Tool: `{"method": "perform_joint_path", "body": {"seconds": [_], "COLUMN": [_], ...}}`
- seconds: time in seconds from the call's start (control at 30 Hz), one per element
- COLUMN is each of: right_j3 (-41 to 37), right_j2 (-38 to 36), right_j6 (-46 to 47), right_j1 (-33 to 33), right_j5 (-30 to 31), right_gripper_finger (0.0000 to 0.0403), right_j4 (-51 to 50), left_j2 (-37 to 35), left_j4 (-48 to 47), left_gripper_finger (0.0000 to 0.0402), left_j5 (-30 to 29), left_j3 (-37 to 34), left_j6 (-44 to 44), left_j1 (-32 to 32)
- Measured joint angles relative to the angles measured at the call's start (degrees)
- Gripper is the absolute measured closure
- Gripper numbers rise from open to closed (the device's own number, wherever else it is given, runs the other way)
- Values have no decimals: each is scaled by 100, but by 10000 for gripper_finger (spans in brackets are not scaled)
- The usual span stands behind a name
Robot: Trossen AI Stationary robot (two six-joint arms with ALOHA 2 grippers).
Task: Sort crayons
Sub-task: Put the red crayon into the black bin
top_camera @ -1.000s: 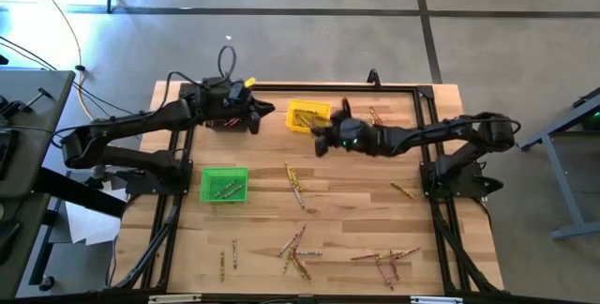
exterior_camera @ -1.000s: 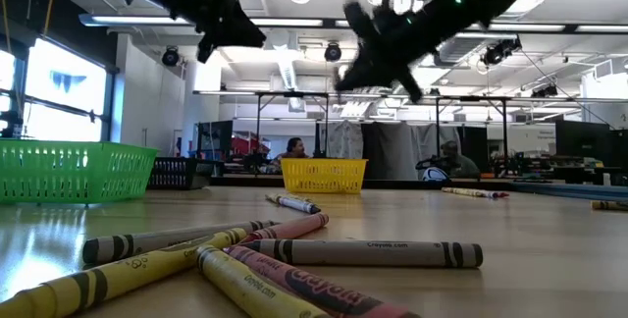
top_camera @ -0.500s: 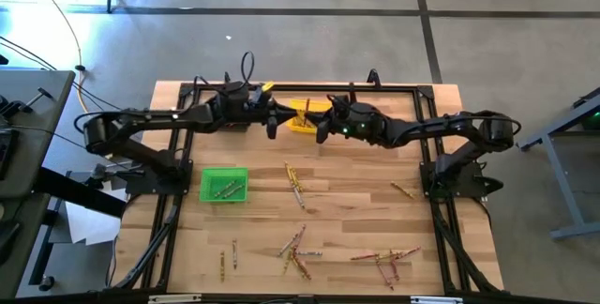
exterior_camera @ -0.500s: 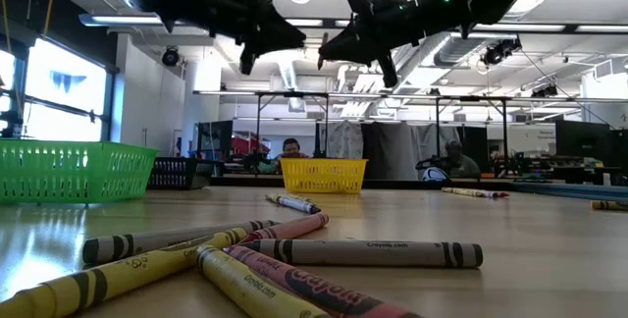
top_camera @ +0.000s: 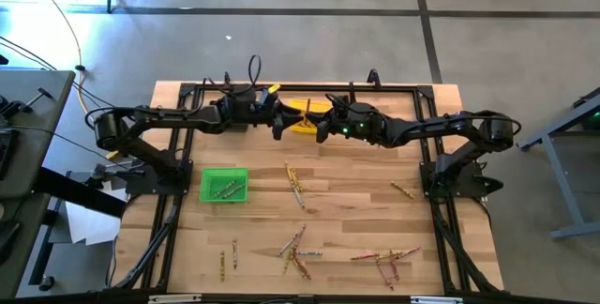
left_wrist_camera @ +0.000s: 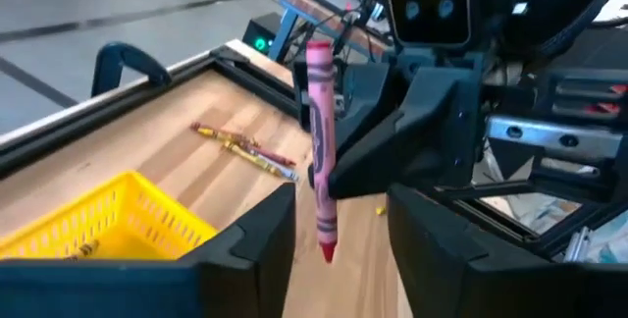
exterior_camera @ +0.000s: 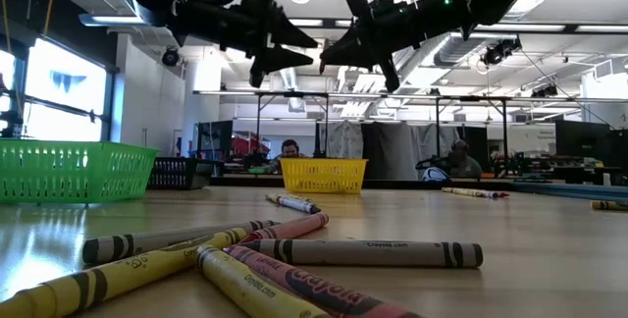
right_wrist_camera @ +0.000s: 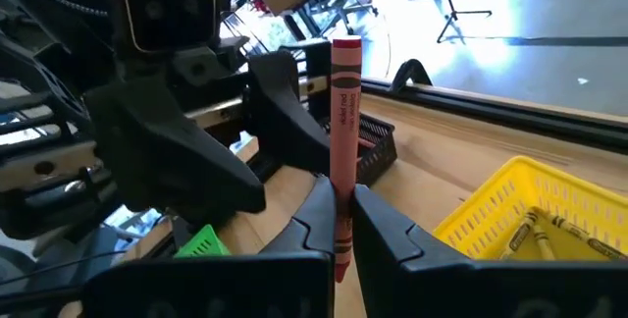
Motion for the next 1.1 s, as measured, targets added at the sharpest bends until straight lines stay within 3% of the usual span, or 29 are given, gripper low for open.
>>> {"method": "perform_joint_path", "body": {"seconds": [0.3,1.1], "right_j3": [0,0], "right_j2": [0,0], "right_j6": [105,105], "right_j1": [43,52], "right_j5": [-345,-378], "right_gripper_finger": [398,398], "right_j4": [-20,-39], "left_j2": [0,-4], "left_j4": [126,367], "left_gripper_finger": [238,238], "left_j5": [-390,-389], "left_j3": [0,0], "left_j6": [-36,-416], "left_j1": [0,-100]}}
